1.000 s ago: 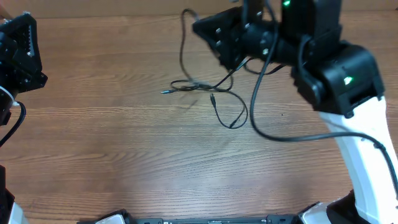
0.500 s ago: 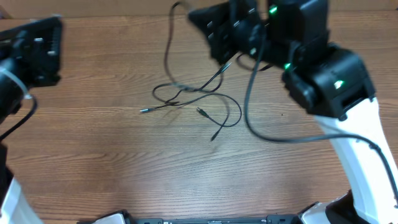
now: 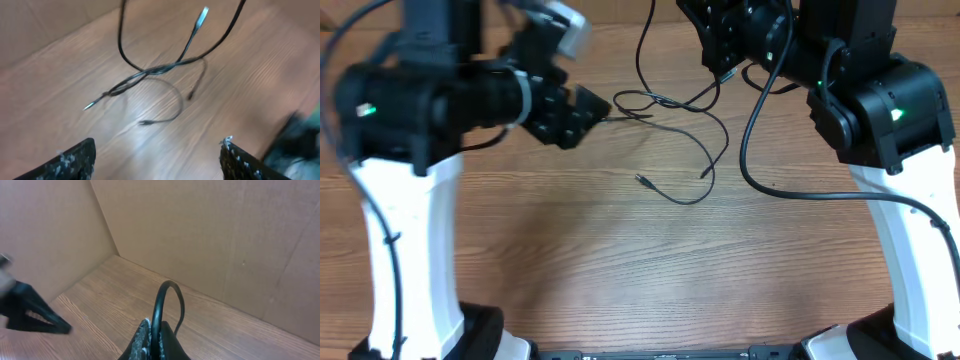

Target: Untangle cables

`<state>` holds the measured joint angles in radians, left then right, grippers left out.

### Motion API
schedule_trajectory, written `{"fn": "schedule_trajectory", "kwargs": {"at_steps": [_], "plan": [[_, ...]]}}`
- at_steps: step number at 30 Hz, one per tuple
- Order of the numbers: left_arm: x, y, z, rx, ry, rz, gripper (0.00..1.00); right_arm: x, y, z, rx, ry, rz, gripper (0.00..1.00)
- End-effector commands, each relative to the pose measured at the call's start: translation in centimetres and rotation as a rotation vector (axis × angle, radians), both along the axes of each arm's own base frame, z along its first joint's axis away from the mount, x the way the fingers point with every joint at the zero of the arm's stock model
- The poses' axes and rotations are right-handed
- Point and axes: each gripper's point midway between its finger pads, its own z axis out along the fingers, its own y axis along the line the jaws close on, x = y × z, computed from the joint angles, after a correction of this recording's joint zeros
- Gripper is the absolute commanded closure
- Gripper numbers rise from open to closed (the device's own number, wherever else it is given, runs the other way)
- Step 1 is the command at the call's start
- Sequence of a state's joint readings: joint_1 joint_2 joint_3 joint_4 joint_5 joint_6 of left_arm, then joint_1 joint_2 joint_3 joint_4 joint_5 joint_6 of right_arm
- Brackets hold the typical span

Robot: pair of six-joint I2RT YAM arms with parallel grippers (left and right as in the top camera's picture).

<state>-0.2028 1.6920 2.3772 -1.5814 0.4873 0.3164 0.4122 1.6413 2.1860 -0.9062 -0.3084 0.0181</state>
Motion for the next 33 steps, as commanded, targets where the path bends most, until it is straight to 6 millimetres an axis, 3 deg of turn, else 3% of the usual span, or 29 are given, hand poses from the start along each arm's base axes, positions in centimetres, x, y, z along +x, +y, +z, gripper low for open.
{"fn": "schedule_trajectory", "kwargs": {"at_steps": [1,3,4,6,14,21,23,26,27,28,33], "plan": [[2.2,0.7,-3.1,0.274,-0.073,-0.064,0.24,-0.2,-0.3,1.4,-0.004,-0.052,0.007,0.96],[3.1,0.2,-4.5,0.321,-0.059,-0.094,0.22,-0.3,-0.4,1.3,-0.007,-0.053,0.006,0.96],[3.6,-0.1,-5.3,0.348,-0.054,-0.111,0.11,-0.3,-0.4,1.3,-0.01,-0.052,0.007,0.96],[5.1,-0.1,-7.0,0.4,-0.039,-0.121,0.04,-0.3,-0.4,1.1,-0.019,-0.053,0.01,0.96],[9.5,-0.9,-13.2,0.479,0.04,-0.157,0.06,-0.5,-0.5,1.1,-0.029,-0.053,0.013,0.96],[10.4,-3.4,-18.7,0.455,0.166,-0.235,0.1,-0.6,-0.9,1.3,-0.063,-0.088,0.005,0.96],[10.5,-4.0,-20.1,0.462,0.196,-0.252,0.19,-0.5,-1.1,1.3,-0.067,-0.089,-0.006,0.96],[10.5,-4.5,-21.4,0.467,0.221,-0.267,0.24,-0.3,-1.3,1.2,-0.072,-0.089,-0.019,0.96],[10.5,-4.7,-21.6,0.467,0.224,-0.273,0.66,-0.3,-1.3,1.2,-0.073,-0.088,-0.022,0.96],[10.6,-4.8,-21.7,0.466,0.22,-0.273,0.96,-0.3,-1.3,1.2,-0.074,-0.088,-0.024,0.96],[11.3,-5.7,-19.9,0.422,0.155,-0.238,0.96,-0.3,-1.4,1.1,-0.081,-0.089,-0.024,0.96]]}}
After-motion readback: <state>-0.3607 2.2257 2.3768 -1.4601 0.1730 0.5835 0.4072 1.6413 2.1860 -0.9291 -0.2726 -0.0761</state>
